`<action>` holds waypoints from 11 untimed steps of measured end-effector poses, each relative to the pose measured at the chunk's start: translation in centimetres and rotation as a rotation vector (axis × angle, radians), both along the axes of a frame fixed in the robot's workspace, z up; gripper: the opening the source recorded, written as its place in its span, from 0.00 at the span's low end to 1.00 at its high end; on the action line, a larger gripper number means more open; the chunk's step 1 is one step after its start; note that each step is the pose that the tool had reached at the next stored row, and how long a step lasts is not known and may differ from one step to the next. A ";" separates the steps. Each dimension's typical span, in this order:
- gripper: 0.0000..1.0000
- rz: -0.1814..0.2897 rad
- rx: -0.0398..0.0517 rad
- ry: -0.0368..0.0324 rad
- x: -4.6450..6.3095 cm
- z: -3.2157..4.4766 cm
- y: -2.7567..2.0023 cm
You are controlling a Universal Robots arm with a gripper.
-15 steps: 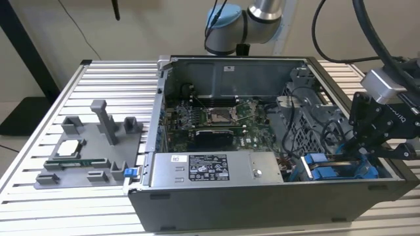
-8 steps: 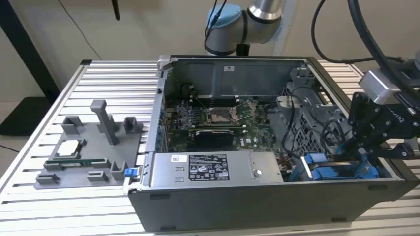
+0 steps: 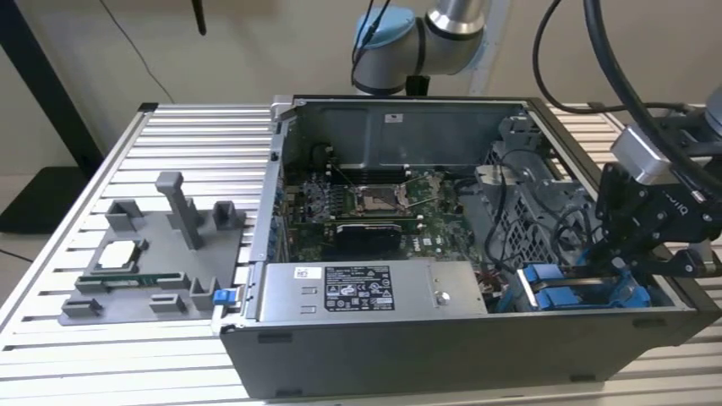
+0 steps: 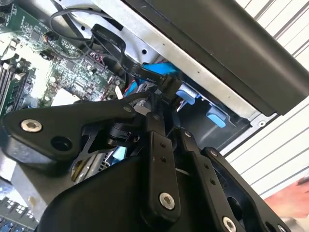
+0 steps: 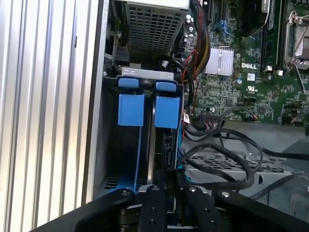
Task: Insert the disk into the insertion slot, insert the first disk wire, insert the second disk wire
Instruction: 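Insert the first disk wire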
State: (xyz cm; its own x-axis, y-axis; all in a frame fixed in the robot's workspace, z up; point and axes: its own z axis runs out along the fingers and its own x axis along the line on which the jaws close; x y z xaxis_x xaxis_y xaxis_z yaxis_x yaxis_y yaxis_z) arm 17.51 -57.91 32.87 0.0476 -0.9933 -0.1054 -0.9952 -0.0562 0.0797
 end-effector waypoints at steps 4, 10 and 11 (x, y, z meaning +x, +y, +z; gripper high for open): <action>1.00 -0.001 0.0004 -0.0001 0.0 -0.07 -0.01; 1.00 -0.004 0.0050 0.0014 -0.1 1.14 -0.01; 1.00 -0.004 0.0051 0.0015 -0.1 1.47 -0.01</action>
